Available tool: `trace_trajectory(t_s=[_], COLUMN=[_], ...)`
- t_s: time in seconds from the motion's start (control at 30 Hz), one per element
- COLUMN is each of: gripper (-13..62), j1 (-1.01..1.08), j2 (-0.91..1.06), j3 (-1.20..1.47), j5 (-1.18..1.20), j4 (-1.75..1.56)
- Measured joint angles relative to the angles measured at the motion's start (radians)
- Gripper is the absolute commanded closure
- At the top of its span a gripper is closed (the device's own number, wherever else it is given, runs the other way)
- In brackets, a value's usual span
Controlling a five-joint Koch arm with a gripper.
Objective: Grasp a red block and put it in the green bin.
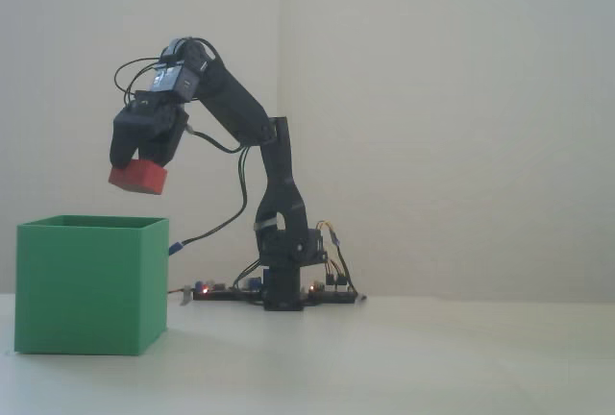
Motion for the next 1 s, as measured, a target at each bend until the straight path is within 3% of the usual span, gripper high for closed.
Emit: trace_trajectory(t_s=[0.27, 0.37, 0.47, 1.0], gripper=[44.1, 20.0, 13.7, 14.3], j1=[-0.031, -0.035, -0.037, -0.034], j2=[0.000, 0.002, 0.002, 0.150], j3=[0.012, 0.028, 0.063, 0.061], j5=[0.031, 0.037, 0.038, 0.040], j4=[-0.067, -0.089, -0.127, -0.179])
